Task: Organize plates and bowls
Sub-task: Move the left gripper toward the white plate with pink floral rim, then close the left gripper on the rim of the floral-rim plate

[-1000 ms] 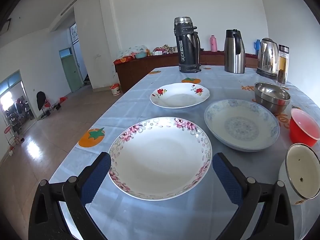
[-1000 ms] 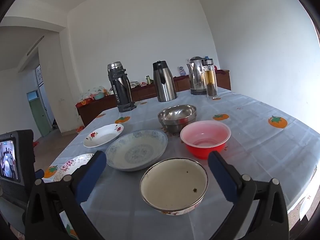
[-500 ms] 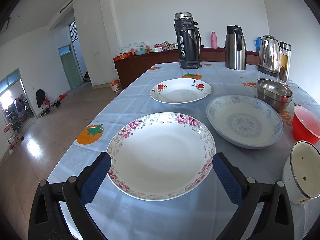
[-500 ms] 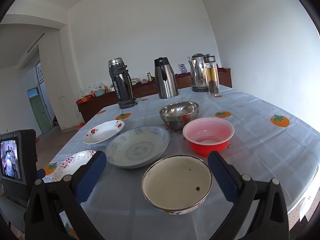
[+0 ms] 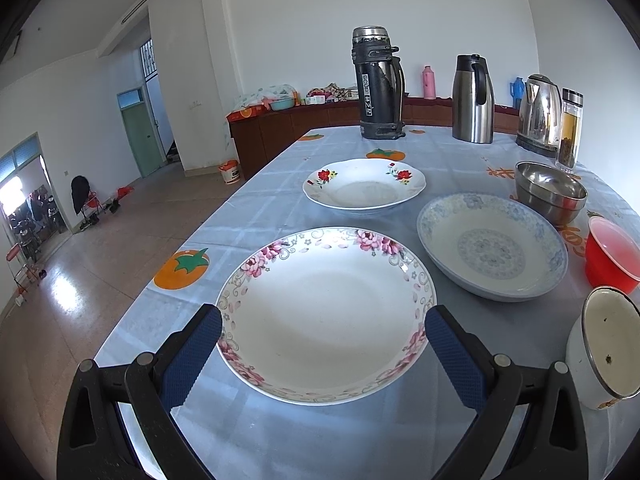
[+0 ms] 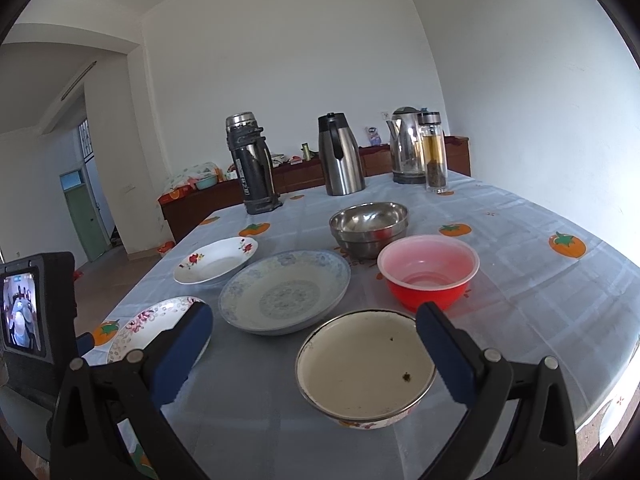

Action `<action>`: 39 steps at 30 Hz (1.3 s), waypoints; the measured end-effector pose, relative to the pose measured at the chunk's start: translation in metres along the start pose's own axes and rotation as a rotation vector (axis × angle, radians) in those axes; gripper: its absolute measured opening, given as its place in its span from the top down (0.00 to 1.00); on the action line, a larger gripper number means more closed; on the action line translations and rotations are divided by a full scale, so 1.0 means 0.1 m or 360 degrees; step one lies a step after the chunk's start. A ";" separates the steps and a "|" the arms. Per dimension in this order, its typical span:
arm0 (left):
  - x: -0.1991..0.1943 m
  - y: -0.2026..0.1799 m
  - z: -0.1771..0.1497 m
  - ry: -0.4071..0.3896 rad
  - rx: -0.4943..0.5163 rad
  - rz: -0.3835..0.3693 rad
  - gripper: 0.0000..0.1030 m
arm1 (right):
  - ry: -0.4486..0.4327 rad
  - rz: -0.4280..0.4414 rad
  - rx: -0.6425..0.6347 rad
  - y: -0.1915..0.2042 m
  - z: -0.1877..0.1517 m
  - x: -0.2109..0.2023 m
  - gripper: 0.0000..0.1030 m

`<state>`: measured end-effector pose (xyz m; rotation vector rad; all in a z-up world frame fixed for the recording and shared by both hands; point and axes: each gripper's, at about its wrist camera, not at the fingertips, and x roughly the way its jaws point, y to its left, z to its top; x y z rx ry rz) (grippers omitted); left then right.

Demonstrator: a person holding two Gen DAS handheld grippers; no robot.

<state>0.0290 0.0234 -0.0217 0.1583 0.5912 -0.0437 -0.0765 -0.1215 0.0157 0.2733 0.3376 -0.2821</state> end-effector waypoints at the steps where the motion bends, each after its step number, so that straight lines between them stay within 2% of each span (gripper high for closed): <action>1: 0.00 0.00 0.00 0.0001 0.0001 0.0002 0.00 | 0.0000 0.0001 -0.0001 0.01 0.00 0.00 0.00; 21: 0.01 0.06 0.04 0.0002 -0.0003 -0.0003 0.00 | -0.0004 0.0049 -0.0028 0.10 0.01 0.02 0.00; 29: 0.07 0.21 0.08 0.0009 -0.0022 0.0035 0.01 | 0.0005 0.0140 -0.0071 0.24 0.06 0.10 0.00; 35: 0.15 0.36 0.12 0.0032 -0.0065 0.0073 0.00 | 0.0016 0.0208 -0.0105 0.39 0.07 0.17 0.04; 39: 0.22 0.47 0.13 0.0055 -0.0086 0.0087 0.00 | 0.0048 0.0248 -0.0115 0.48 0.05 0.24 0.12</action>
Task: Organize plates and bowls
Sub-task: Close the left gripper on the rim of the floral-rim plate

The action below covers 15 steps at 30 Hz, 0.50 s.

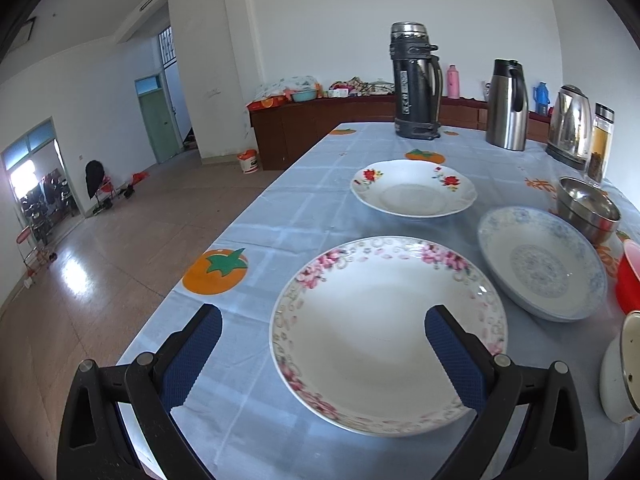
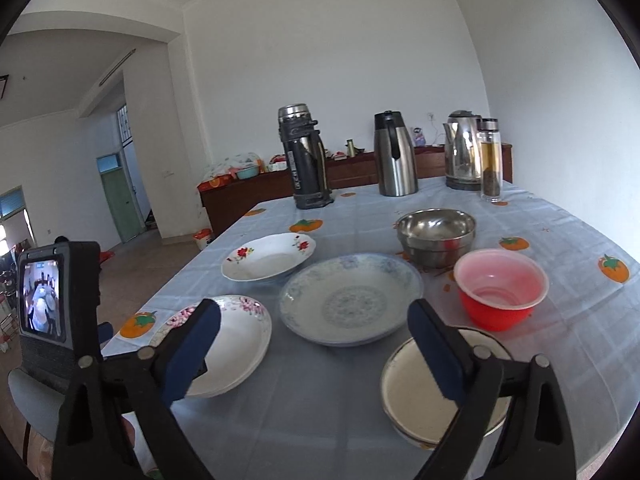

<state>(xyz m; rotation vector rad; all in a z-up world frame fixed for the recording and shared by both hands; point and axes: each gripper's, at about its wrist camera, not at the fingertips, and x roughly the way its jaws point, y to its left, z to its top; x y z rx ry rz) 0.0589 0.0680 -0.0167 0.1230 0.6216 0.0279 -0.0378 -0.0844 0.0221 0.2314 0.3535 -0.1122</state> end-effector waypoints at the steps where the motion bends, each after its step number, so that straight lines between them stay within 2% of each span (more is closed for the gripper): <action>1: 0.02 0.03 0.00 0.0003 -0.0004 0.0001 0.00 | 0.0019 0.0010 0.0002 0.01 -0.01 0.03 0.13; 8: 0.13 0.15 0.02 0.0028 0.0020 0.0011 0.01 | 0.0170 0.0086 0.0055 0.06 -0.11 0.28 0.24; 15: 0.35 0.53 0.13 0.0161 -0.0099 -0.0165 0.01 | 0.0319 0.0224 0.0061 0.16 -0.19 0.50 0.28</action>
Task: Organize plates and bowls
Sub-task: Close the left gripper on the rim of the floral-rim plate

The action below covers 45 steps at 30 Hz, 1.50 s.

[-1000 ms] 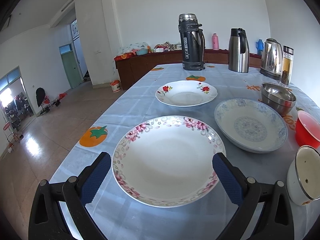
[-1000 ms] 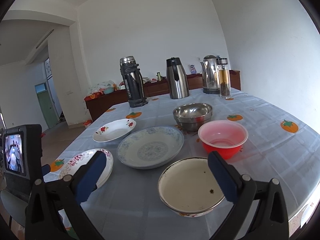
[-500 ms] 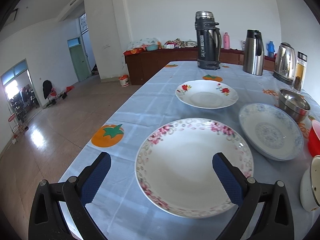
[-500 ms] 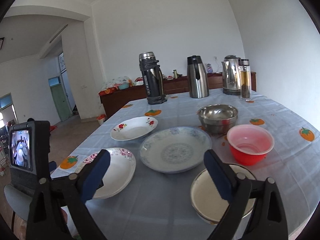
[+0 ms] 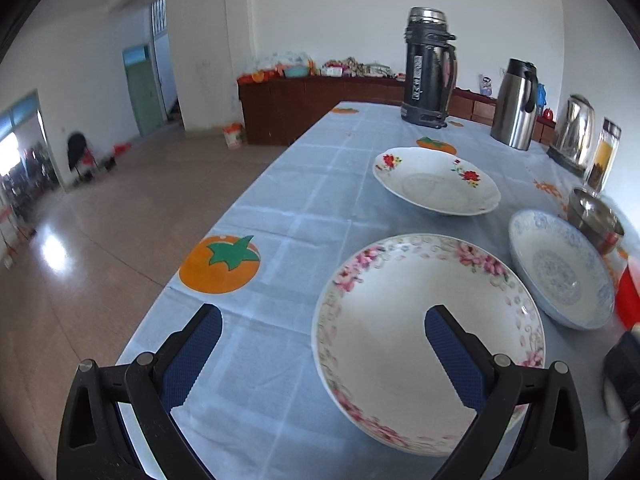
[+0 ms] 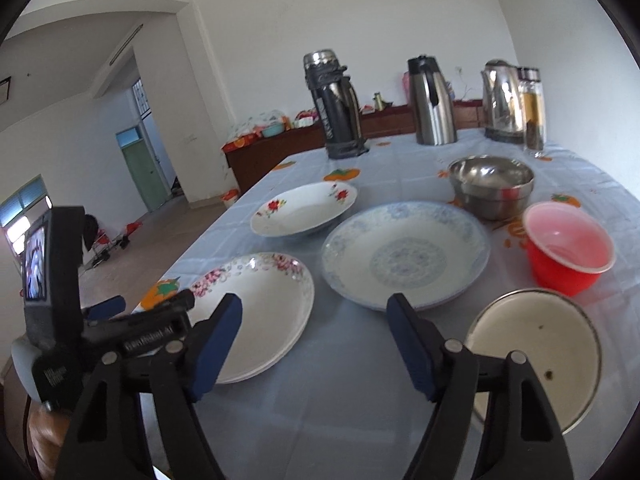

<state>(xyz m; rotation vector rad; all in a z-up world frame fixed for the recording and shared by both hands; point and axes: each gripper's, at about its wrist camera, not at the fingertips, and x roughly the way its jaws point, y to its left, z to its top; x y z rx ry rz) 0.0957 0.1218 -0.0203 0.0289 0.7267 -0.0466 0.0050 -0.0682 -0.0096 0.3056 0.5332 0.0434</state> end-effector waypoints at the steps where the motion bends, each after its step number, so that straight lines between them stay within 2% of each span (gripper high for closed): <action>1: 0.03 0.05 0.03 0.0023 -0.0020 -0.0022 0.01 | 0.0052 0.0025 0.0006 0.00 -0.01 0.08 0.29; 3: 0.10 0.12 0.07 0.0056 -0.0030 -0.0052 0.01 | 0.0122 0.0047 0.0015 0.01 -0.04 0.18 0.39; 7: 0.24 0.15 0.10 0.0102 -0.0021 -0.0099 0.03 | 0.0239 0.0080 0.0040 0.03 -0.09 0.40 0.45; 8: 0.28 0.14 0.10 0.0115 -0.0019 -0.0130 0.09 | 0.0254 0.0087 0.0045 0.04 -0.10 0.45 0.45; 11: 0.40 0.11 0.10 0.0192 -0.0019 -0.0199 0.34 | 0.0298 0.0095 0.0063 0.04 -0.12 0.55 0.47; 12: 0.45 0.10 0.10 0.0223 -0.0016 -0.0217 0.39 | 0.0315 0.0098 0.0072 0.04 -0.12 0.57 0.49; 17: 0.53 0.05 0.08 0.0259 0.0029 -0.0255 0.45 | 0.0412 0.0128 0.0124 -0.02 -0.16 0.74 0.60; 20: 0.54 0.02 0.07 0.0265 0.0072 -0.0276 0.51 | 0.0410 0.0141 0.0118 0.01 -0.15 0.77 0.61; 24: 0.57 -0.01 0.06 0.0291 0.0096 -0.0348 0.58 | 0.0424 0.0157 0.0113 0.05 -0.14 0.82 0.70; 30: 0.54 -0.05 0.01 0.0245 0.0167 -0.0290 0.58 | 0.0404 0.0141 0.0089 0.06 -0.15 0.83 0.73; 38: 0.45 0.01 0.01 0.0221 0.0095 -0.0406 0.58 | 0.0388 0.0131 0.0090 0.03 -0.14 0.79 0.74; 45: 0.34 -0.14 0.13 0.0141 0.0129 -0.0403 0.58 | 0.0244 0.0119 0.0069 0.02 0.04 0.57 0.74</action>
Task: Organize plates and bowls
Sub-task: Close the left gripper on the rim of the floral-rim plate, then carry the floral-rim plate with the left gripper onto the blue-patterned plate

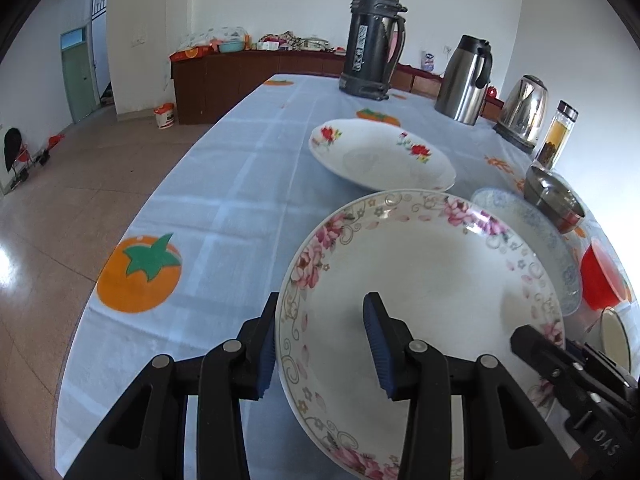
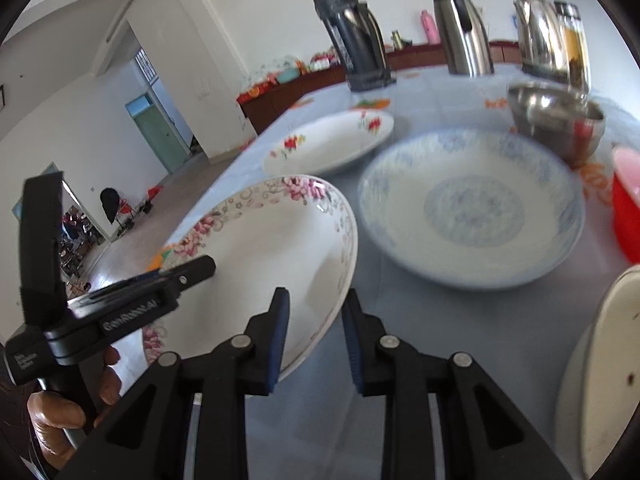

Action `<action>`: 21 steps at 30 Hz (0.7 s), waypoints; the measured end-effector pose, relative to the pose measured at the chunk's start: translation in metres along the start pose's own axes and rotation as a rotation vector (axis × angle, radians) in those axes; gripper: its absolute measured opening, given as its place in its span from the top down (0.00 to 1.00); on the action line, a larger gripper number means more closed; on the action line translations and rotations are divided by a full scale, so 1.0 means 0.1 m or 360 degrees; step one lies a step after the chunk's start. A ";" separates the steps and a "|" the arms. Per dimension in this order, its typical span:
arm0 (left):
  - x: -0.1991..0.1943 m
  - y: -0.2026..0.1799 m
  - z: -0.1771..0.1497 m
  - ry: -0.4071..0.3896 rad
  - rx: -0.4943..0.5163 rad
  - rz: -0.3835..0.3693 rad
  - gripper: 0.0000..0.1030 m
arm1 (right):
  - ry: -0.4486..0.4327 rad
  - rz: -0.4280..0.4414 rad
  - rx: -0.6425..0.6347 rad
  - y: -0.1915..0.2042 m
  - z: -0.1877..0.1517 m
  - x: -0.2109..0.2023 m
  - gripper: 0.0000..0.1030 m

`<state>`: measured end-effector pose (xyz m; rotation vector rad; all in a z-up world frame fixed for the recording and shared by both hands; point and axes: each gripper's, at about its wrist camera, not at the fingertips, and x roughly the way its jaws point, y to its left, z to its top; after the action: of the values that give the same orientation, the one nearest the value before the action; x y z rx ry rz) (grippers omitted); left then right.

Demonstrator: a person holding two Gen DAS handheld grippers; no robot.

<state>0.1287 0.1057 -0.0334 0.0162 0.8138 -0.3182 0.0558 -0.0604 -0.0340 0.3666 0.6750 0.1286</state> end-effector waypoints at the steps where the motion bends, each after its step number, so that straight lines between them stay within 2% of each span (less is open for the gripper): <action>1: 0.00 -0.04 0.03 -0.0008 0.0008 -0.0017 0.58 | -0.0019 0.0003 0.0015 -0.02 0.04 -0.05 0.74; 10: 0.11 -0.58 0.32 -0.0058 0.0157 -0.0133 0.58 | -0.0098 -0.0147 0.0159 -0.36 0.29 -0.31 0.74; 15: 0.25 -0.89 0.47 -0.0057 0.0238 -0.0207 0.58 | -0.0088 -0.0238 0.0257 -0.58 0.36 -0.37 0.74; 21: 0.47 -1.15 0.56 -0.0024 0.0340 -0.0218 0.58 | -0.0042 -0.0342 0.0336 -0.82 0.41 -0.32 0.74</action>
<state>0.1662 -0.0245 -0.0161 0.1584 0.7646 -0.5334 0.0570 -0.1564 -0.0160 0.4943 0.6998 -0.1527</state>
